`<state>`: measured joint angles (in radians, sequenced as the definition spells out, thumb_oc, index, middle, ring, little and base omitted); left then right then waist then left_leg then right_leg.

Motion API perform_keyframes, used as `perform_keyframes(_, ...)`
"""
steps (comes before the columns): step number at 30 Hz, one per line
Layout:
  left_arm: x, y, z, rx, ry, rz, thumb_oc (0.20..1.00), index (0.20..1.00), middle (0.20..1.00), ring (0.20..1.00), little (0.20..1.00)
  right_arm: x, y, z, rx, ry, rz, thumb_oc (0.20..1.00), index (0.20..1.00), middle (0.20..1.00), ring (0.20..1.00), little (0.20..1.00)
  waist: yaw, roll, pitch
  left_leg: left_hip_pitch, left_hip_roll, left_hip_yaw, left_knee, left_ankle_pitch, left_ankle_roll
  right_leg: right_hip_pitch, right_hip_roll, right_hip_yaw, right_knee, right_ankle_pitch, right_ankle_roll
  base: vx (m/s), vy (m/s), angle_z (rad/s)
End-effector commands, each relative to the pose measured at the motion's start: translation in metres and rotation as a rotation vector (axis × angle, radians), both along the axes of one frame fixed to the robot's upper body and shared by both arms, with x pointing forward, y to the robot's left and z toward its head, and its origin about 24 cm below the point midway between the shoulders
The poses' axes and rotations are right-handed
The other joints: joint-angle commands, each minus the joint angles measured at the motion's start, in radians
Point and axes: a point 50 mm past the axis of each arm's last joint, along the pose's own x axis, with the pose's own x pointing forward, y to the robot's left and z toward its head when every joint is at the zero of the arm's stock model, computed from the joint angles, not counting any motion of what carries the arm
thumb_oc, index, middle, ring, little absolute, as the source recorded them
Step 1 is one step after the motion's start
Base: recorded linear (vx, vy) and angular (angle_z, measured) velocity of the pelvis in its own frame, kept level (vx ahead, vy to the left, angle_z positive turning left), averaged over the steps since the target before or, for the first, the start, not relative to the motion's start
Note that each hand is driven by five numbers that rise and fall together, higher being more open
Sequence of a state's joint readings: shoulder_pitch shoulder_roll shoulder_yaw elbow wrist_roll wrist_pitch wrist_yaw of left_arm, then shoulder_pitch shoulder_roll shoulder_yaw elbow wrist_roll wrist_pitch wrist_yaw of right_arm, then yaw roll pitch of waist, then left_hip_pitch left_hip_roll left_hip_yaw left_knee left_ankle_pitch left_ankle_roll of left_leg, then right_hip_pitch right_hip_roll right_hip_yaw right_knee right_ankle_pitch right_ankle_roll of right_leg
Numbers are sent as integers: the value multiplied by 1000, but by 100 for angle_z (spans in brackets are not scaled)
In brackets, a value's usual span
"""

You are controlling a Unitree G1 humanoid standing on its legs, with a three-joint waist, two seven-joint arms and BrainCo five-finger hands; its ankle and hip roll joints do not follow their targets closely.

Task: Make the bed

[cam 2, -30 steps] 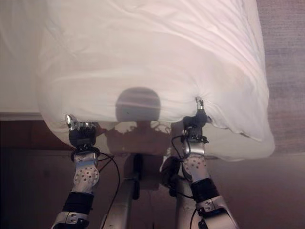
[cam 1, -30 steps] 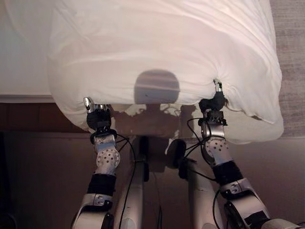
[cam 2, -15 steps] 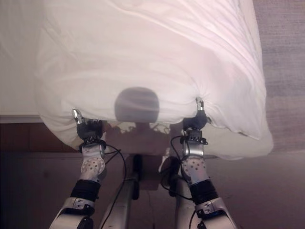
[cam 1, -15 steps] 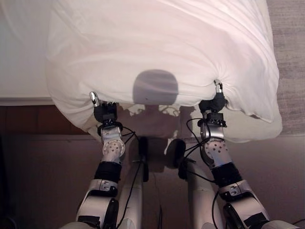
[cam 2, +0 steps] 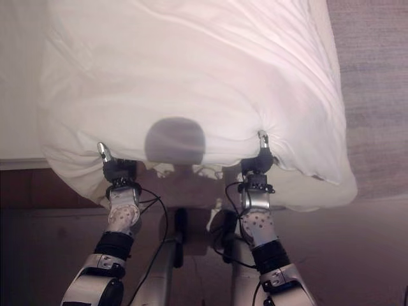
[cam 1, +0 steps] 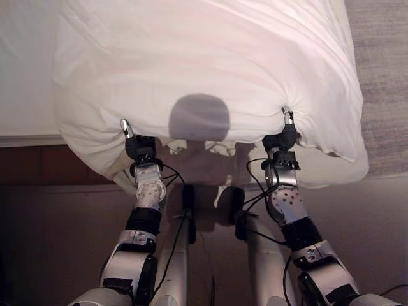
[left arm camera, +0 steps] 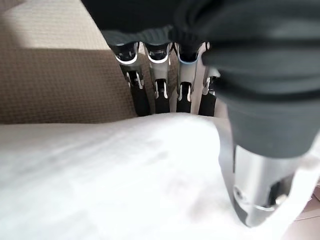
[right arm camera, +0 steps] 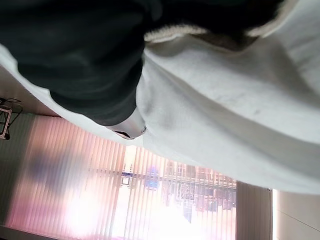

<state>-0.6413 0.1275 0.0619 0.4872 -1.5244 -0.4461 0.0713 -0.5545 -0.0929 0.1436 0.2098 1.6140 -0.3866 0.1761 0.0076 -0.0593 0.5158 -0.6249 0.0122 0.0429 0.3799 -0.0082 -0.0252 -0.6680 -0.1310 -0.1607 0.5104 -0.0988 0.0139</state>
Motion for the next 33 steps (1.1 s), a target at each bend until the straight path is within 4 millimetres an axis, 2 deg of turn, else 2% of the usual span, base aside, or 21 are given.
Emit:
perform_keyframes(1,-6,5,20,63,-176,12,1000,1000,1000,1000,1000,-19,-23,3,47,-145,-101,200,200,200,200,200,-35,19,-150,-52,-26,5,-20,-10,25,-28,21,26,-88,55,88,0,0,0)
perform_keyframes(9,-9,6,26,144,-266,-29,1000,1000,1000,1000,1000,-20,-25,-4,44,-135,-110,200,200,200,200,200,-33,20,-156,-49,-26,7,-15,-21,26,-27,26,32,-88,50,87,0,0,0)
perform_keyframes(10,-10,8,27,164,-274,-27,655,655,655,655,655,-21,-26,-5,42,-133,-113,200,200,200,200,200,-34,21,-158,-50,-26,9,-19,-14,26,-29,27,34,-91,56,85,0,0,0)
perform_keyframes(12,-10,10,26,174,-270,-26,200,200,200,200,200,-21,-26,-6,42,-128,-115,200,200,200,200,200,-33,22,-159,-43,-27,8,-21,-19,26,-24,28,35,-92,52,86,0,0,0)
perform_keyframes(19,-9,18,22,226,-248,-27,200,200,200,200,200,-23,-26,-9,36,-113,-114,200,200,200,200,200,-39,34,-161,-18,-28,11,-45,-14,26,-3,40,51,-118,54,87,24,-12,-5)
perform_keyframes(27,-5,33,7,286,-35,41,200,200,200,200,200,-24,-28,-7,11,-81,-119,200,200,200,200,200,-52,59,-157,14,-29,17,-66,-6,23,26,44,62,-136,53,85,45,-26,-8)
perform_keyframes(33,-12,34,-2,233,58,119,200,200,200,200,200,-27,-36,-9,-24,-39,-150,200,200,200,200,200,-54,78,-154,48,-28,14,-96,14,15,48,47,62,-142,46,79,43,-58,-4)
